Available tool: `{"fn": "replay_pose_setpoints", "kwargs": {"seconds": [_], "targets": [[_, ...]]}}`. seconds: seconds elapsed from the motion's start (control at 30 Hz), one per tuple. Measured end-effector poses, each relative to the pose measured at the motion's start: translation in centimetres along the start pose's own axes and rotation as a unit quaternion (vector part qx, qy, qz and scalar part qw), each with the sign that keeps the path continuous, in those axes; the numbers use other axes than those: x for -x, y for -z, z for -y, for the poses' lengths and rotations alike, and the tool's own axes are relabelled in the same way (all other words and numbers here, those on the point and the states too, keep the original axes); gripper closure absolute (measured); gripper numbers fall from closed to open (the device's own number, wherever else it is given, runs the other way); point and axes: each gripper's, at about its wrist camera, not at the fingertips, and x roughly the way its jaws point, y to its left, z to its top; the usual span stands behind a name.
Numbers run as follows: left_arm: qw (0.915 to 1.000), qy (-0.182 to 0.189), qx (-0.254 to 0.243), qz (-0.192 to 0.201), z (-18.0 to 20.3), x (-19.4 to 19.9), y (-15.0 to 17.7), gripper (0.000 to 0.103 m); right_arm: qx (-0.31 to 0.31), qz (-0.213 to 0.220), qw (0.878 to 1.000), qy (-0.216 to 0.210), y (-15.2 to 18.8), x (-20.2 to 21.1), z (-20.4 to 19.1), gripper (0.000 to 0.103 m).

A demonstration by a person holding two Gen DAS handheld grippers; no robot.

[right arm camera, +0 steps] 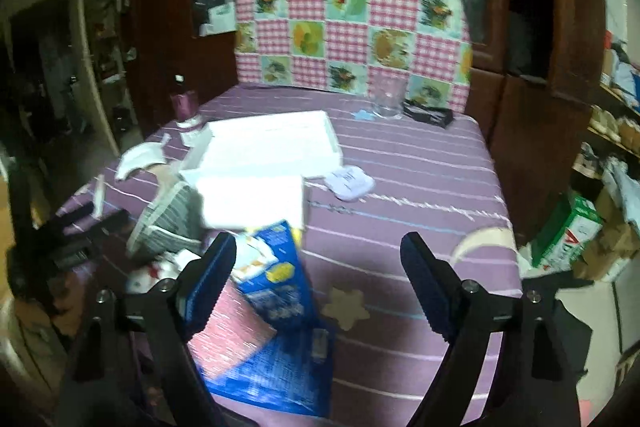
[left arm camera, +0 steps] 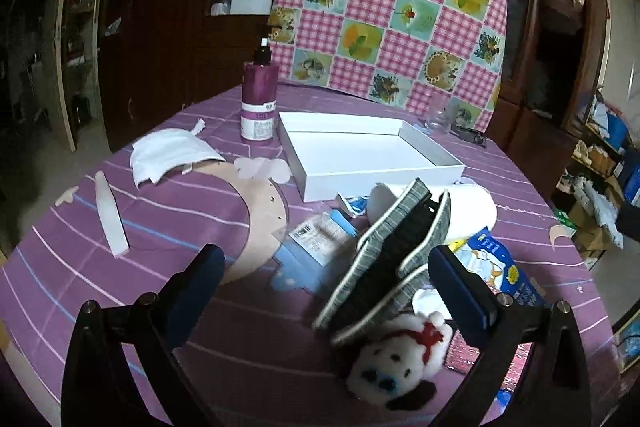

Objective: Organize soft objects
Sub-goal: 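Grasp the pink glittery sponge with the right gripper while the left grasps the plush dog, then lift the sponge with the right gripper while the left lifts the dog toward the box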

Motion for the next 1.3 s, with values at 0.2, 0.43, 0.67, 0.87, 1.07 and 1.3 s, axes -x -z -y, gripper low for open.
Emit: {"fn": "replay_pose_setpoints", "kwargs": {"seconds": [0.2, 0.43, 0.67, 0.87, 1.07, 1.3], "targets": [[0.9999, -0.006, 0.007, -0.01, 0.1, 0.5, 0.4, 0.0, 0.046, -0.026, 0.997, -0.054, -0.6, -4.5, -3.9, 0.016], [0.9992, -0.003, 0.005, -0.04, -0.3, 1.3, 1.7, 0.003, 0.141, -0.099, 0.98, -0.096, 3.3, -10.1, -6.8, 0.016], [0.997, 0.023, 0.0, -0.075, 0.9, 1.0, 3.7, 0.013, 0.132, -0.132, 0.974, -0.125, 5.2, -11.1, -6.2, 0.016], [0.9906, 0.038, 0.004, -0.131, 1.6, -1.5, 5.5, 0.031, 0.13, -0.132, 0.975, -0.125, 5.5, -11.2, -6.1, 0.014], [0.989, 0.061, -0.006, -0.134, 2.7, -1.5, 5.8, 0.057, 0.132, -0.129, 0.976, -0.112, 5.5, -11.1, -6.3, 0.027], [0.9859, 0.069, -0.018, -0.152, 3.5, -1.9, 6.4, 0.055, 0.115, -0.124, 0.975, -0.141, 5.1, -10.5, -6.0, 0.069]]}}
